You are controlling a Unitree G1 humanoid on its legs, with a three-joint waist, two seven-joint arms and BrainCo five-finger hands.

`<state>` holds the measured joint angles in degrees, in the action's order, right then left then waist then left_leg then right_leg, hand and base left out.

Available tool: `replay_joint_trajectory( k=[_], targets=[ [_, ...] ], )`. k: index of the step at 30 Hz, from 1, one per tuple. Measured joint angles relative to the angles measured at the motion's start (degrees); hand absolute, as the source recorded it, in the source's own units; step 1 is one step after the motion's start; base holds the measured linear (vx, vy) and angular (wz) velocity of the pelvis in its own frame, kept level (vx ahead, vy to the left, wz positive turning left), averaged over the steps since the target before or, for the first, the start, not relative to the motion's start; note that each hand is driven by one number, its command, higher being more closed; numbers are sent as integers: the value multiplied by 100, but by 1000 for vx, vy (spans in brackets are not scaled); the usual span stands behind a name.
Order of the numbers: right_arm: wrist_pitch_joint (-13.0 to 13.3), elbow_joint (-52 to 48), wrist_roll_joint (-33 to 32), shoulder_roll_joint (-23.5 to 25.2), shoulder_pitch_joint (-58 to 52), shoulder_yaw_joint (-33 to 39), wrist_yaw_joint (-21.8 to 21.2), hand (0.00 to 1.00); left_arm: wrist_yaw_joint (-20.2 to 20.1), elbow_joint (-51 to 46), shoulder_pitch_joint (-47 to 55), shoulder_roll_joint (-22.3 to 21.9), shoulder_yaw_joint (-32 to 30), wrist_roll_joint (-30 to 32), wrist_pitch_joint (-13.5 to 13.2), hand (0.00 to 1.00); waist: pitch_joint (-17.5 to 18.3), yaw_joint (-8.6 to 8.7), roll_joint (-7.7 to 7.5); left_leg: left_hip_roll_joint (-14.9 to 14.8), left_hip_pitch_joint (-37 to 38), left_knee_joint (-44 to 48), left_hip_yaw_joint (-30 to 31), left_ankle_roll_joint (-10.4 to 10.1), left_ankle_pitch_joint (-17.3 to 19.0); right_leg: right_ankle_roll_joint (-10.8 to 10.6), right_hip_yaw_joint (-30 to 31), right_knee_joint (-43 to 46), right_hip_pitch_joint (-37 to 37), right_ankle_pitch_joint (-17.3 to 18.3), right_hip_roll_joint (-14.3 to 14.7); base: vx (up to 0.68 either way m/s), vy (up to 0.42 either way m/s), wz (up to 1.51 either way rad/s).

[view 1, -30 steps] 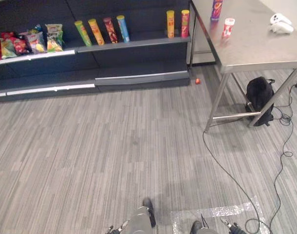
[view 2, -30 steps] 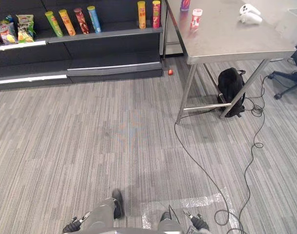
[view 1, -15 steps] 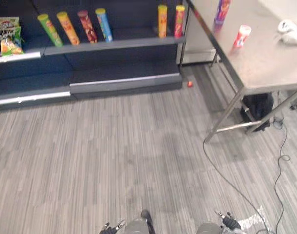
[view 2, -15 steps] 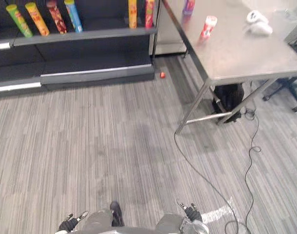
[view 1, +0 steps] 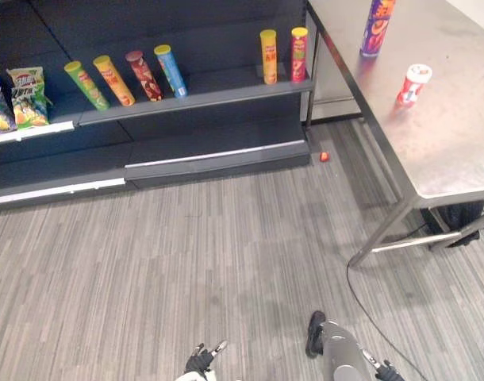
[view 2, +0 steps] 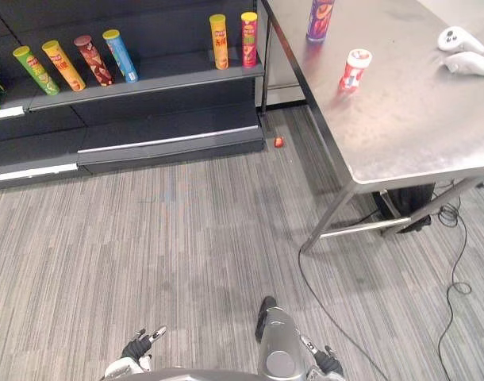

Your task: Put the gum and the chips on the shelf.

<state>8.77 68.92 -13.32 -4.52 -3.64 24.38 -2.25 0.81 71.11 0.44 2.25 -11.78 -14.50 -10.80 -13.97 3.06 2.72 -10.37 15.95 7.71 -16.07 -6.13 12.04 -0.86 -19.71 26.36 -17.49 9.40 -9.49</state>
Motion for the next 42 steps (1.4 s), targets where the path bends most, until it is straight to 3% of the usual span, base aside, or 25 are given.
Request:
replay_joint_trajectory(
  k=[2,3,4,6,8,9,11,13,16,17,18,19,22,25,26,27,28,30,31,32,34,35,38,39,42],
  targets=[
    [2,12,0,-18,-1,-9,-27,0,-8,-55,-11,12,7,-3,5,0,28,13,34,-274,-661,1371,332,-58,-46,11,-166,-336,287,5,119,229,-204,26],
    [-3,58,5,-68,-35,-46,-41,0,-20,-91,-31,25,3,-19,5,0,31,19,69,-506,-1217,2477,633,-360,-347,26,-299,-516,531,14,209,212,-135,31],
    [-5,89,16,-102,-58,-118,-48,0,-26,-122,-32,35,-3,-38,7,0,29,9,81,-593,-1406,2926,749,-437,-579,43,-351,-575,675,26,257,261,-88,19],
    [-4,174,71,-142,-116,-290,-52,0,-67,-158,23,50,-142,-112,8,0,35,-30,41,-911,-1936,4396,866,-454,-1663,163,-374,-1005,1390,126,479,377,-74,2],
    [7,154,86,-149,-85,-245,-41,0,-94,-164,-25,39,-219,-165,9,0,48,-20,74,-910,-2352,4976,788,-399,-1159,199,-354,-1158,1573,119,485,285,-11,1],
    [5,146,86,-138,-48,-244,-39,0,-108,-179,-50,32,-267,-235,3,0,48,-24,72,-868,-2706,5170,538,-197,-649,200,-307,-1351,1773,119,483,298,48,-3],
    [0,163,81,-133,-50,-246,-19,0,-91,-282,-30,31,-317,-321,-41,0,41,-127,51,-696,-3094,4413,228,-24,-157,150,-207,-1599,2120,140,435,321,93,-23],
    [4,142,85,-123,-47,-248,22,0,-82,-349,-12,32,-313,-330,-84,0,32,-208,23,-469,-3185,2943,216,43,-129,-31,-75,-1632,2310,234,310,323,183,-49],
    [22,71,85,-133,-95,-413,49,0,-35,-385,65,11,-322,-329,-118,0,77,-190,-14,-190,-3049,175,507,-1,-806,-422,320,-1641,2508,471,124,371,302,-66],
    [34,35,91,-141,-113,-544,57,0,-38,-394,100,10,-366,-336,-128,0,137,-212,-46,-156,-3048,261,505,-24,-1291,-516,533,-1720,2596,532,57,453,362,-69],
    [35,51,96,-104,-129,-583,62,0,-37,-391,126,43,-402,-336,-128,0,236,-204,-97,-90,-3031,328,429,35,-1371,-516,639,-1851,2647,530,13,533,295,-64],
    [34,171,104,-34,-133,-593,38,0,-20,-393,137,152,-425,-330,-143,0,319,-171,-291,-50,-3115,667,285,191,-1184,-437,897,-2024,2719,366,-23,527,198,-48],
    [31,202,110,96,-154,-487,38,0,5,-231,144,377,-559,-287,-93,0,437,-157,-507,-12,-3113,1421,150,357,-789,-525,1213,-1955,2774,-237,-194,461,215,-42],
    [39,186,163,107,-142,-349,33,0,41,-30,201,420,-540,-32,-19,0,595,-164,-507,108,-2563,922,-184,427,-532,-702,1470,-327,1980,-545,-427,365,223,-42],
    [30,178,164,109,-107,-319,31,0,59,9,214,470,-375,8,17,0,588,-144,-531,189,-2253,690,-348,466,-508,-1041,1500,639,1517,-878,-632,302,108,-30],
    [22,175,165,99,-105,-266,24,0,68,20,253,524,-174,100,39,0,552,-145,-477,212,-1918,542,-465,502,-486,-1197,1504,1448,1195,-1160,-738,289,71,-33],
    [22,173,167,104,-105,-222,21,0,73,20,282,544,-84,189,45,0,545,-152,-475,215,-1725,453,-548,511,-479,-1171,1415,1862,1057,-1140,-783,269,38,-37],
    [6,150,202,91,-129,-231,33,0,101,-4,334,578,284,384,65,0,508,-129,-416,220,-1014,26,-736,505,-481,-640,476,2920,690,-606,-989,243,-19,-30],
    [5,142,202,88,-130,-230,34,0,103,-13,324,582,337,443,72,0,504,-121,-409,215,-902,-43,-813,492,-489,-464,193,2919,627,-419,-1027,256,-104,-33],
    [5,110,203,84,-122,-227,30,0,100,-55,320,578,381,466,90,0,502,-101,-403,206,-752,-140,-916,434,-497,-297,-319,2606,492,-120,-1035,199,-125,-32],
    [-3,82,214,102,-100,-225,15,0,78,-64,309,627,446,480,97,0,511,-46,-486,283,-642,-238,-1120,211,-428,-124,-1159,1117,563,-156,-956,210,-154,-56],
    [-7,80,224,20,-64,-186,8,0,65,-35,286,548,488,541,109,0,481,-68,-354,236,-558,-479,-1235,150,-423,-50,-1427,487,799,0,-634,176,-117,-78],
    [-49,35,222,-186,121,6,26,0,-7,63,69,323,713,700,104,0,363,-13,48,183,-459,-932,-1660,-101,-620,39,-2031,-192,828,-1,-325,144,-65,-71],
    [-57,58,224,-176,128,5,25,0,-15,61,57,305,724,716,99,0,363,-9,49,191,-422,-979,-1694,-110,-646,158,-2137,-258,861,-3,-300,52,-51,-43],
    [-70,97,235,-97,91,5,11,0,-130,13,-20,270,678,869,95,0,306,-11,-76,210,-165,-1076,-1845,-119,-664,181,-2231,-530,1123,16,-203,-16,-1,-16]
  ],
)
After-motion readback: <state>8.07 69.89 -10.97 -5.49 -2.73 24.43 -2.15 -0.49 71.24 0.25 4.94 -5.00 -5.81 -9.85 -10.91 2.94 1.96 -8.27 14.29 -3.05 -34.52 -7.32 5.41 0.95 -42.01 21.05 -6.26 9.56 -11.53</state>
